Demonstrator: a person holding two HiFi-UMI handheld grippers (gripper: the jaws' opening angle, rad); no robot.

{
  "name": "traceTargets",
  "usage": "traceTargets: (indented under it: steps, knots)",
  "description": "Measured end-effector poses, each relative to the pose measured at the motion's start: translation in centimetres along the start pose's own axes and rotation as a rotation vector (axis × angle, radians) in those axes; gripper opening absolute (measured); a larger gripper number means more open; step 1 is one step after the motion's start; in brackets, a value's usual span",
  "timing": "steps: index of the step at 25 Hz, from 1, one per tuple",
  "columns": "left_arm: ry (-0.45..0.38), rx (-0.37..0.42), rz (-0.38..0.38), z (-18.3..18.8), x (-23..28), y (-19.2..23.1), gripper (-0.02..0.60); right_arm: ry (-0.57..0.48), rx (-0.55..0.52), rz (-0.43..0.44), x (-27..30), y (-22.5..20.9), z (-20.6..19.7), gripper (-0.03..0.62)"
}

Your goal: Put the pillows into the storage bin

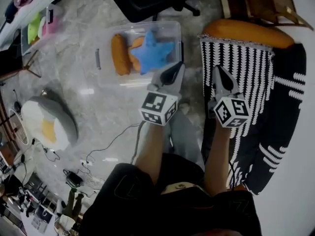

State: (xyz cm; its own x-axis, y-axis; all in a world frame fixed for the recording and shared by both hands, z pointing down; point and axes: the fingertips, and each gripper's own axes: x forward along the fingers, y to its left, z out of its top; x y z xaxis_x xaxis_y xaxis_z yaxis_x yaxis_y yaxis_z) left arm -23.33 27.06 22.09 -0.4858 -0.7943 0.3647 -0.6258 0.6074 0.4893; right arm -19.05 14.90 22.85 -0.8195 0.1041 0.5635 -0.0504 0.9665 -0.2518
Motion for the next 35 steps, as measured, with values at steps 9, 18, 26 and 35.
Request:
traceTargets:
  steps: [9, 18, 26, 35]
  knots:
    - [-0.023, 0.21, -0.187, 5.5, 1.5, -17.5, 0.009, -0.233, 0.036, -0.268, -15.7, -7.7, 7.0, 0.003]
    - [-0.152, 0.47, -0.235, 9.5, -0.2, -29.6, 0.009, -0.408, 0.001, -0.466, -31.4, -11.7, 9.9, 0.003]
    - [-0.291, 0.559, -0.349, 12.9, -1.4, -39.3, 0.01, -0.524, -0.09, -0.605, -41.8, -14.5, 13.5, 0.003]
    - [-0.384, 0.599, -0.384, 16.1, -1.7, -43.4, 0.009, -0.606, -0.138, -0.683, -47.4, -15.9, 15.9, 0.003]
